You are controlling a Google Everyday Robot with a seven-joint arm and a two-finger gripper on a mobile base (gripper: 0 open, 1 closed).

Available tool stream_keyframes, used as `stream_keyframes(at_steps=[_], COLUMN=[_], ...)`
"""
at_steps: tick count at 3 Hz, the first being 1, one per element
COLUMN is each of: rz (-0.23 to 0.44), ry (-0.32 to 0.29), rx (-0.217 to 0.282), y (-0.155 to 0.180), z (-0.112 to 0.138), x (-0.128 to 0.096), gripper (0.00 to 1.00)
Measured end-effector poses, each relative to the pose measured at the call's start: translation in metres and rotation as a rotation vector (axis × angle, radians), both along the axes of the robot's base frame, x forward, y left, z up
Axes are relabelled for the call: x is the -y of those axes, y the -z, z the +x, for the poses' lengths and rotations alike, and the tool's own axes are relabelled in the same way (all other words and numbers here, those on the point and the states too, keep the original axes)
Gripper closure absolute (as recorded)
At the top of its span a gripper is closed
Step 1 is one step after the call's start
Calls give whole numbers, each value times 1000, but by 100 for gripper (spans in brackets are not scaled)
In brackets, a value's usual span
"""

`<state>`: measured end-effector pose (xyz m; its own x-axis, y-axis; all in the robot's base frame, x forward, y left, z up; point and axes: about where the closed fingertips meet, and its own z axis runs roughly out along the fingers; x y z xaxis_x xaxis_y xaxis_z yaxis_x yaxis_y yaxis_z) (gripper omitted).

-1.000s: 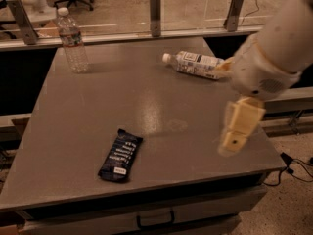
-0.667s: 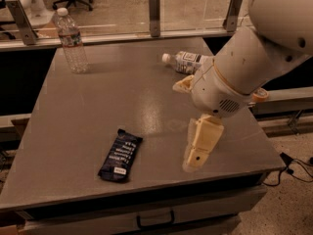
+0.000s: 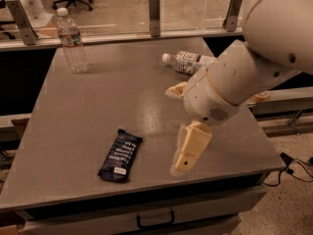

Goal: Move rxbar blueberry near blue plastic bottle

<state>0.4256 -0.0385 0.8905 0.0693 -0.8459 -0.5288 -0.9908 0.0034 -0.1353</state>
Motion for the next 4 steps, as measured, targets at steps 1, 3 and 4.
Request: stream_keyframes(at_steps=[1,3,4], rz=[107,238,274], ry=[-23,27,73], rx=[-24,-65,-77], y=[18,47,62], z=[-4,-5,-3], x=[-37,-87,-100], gripper=[0,0,18])
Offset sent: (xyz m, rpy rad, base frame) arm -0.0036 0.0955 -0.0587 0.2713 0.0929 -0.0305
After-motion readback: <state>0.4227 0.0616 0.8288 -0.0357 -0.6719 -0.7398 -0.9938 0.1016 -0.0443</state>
